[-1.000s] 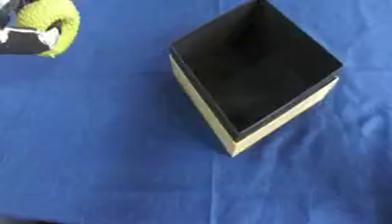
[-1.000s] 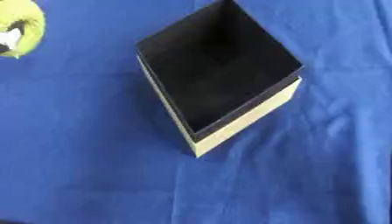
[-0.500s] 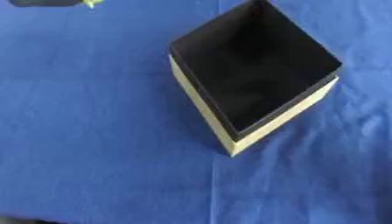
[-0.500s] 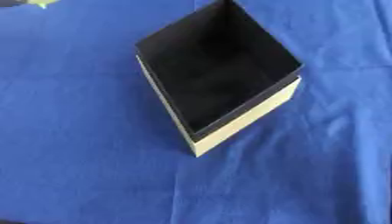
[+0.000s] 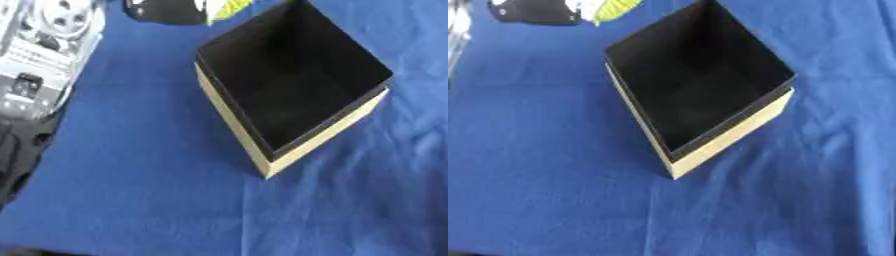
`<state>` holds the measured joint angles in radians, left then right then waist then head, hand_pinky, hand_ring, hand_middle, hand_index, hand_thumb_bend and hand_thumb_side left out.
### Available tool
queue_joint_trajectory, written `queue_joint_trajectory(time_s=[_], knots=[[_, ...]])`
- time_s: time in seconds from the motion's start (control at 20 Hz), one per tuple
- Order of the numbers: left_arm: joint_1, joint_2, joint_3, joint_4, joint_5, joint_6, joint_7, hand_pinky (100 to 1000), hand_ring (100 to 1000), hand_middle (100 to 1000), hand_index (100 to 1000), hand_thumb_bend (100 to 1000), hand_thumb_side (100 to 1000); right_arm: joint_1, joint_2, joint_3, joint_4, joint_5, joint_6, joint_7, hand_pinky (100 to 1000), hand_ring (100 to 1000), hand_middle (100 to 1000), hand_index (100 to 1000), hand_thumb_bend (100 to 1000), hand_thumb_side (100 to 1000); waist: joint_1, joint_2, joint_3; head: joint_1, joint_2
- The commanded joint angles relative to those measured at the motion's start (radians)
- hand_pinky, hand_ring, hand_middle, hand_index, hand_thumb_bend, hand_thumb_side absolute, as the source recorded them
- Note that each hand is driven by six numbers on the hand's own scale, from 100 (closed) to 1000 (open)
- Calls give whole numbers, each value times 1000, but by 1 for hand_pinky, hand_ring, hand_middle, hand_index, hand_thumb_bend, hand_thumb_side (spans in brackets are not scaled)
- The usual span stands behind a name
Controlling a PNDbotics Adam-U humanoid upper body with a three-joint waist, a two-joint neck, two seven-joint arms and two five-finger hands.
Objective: Pick up objects on the table and place them in the box.
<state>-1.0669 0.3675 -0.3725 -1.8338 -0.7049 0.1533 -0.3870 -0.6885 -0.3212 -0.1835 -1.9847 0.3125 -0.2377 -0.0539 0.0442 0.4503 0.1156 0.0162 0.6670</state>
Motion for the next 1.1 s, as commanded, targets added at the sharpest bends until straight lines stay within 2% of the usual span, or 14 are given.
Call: queue_joint_trajectory(time_s=[0.05, 0.55, 0.75, 0.8, 0.85, 0.9, 0.95, 1.05, 1.1], knots=[[-24, -60, -22, 37, -40, -9, -21, 100, 385, 375, 526, 100, 100, -20, -5, 1, -15, -11, -6, 0, 769, 693, 547, 808, 100, 393, -8, -174, -2, 3, -6], [-4, -197, -59, 226, -136, -32, 29, 100, 386, 374, 535, 100, 100, -22, 7, -1, -15, -17, -9, -3, 770, 695, 547, 809, 100, 404, -11, -167, -9, -5, -12], [16, -223, -70, 295, -151, -39, 55, 100, 399, 386, 547, 100, 100, -21, 6, -4, -15, -18, -8, -3, 770, 696, 547, 809, 100, 402, -12, -165, -11, -5, -13], [20, -226, -72, 309, -157, -40, 60, 117, 411, 397, 557, 100, 100, -21, 6, -4, -15, -18, -8, -3, 770, 696, 547, 809, 100, 403, -12, -165, -12, -5, -13], [24, -228, -74, 322, -161, -42, 62, 171, 428, 412, 573, 100, 100, -20, 6, -5, -15, -18, -8, -4, 770, 696, 547, 810, 100, 404, -12, -165, -12, -7, -14], [27, -230, -75, 333, -163, -46, 63, 171, 428, 412, 573, 100, 100, -20, 6, -5, -15, -18, -8, -4, 770, 696, 547, 810, 100, 404, -12, -165, -12, -8, -15], [31, -232, -77, 341, -162, -51, 63, 247, 453, 435, 596, 137, 100, -20, 6, -5, -15, -19, -8, -4, 771, 696, 547, 810, 100, 405, -11, -164, -11, -11, -15], [38, -233, -81, 352, -157, -65, 55, 313, 477, 460, 622, 190, 100, -19, 5, -6, -15, -19, -8, -5, 771, 697, 547, 810, 100, 407, -11, -164, -11, -15, -15], [41, -233, -82, 356, -155, -71, 49, 313, 477, 460, 622, 190, 100, -19, 5, -6, -15, -19, -7, -5, 771, 697, 547, 810, 100, 407, -11, -164, -11, -16, -15]])
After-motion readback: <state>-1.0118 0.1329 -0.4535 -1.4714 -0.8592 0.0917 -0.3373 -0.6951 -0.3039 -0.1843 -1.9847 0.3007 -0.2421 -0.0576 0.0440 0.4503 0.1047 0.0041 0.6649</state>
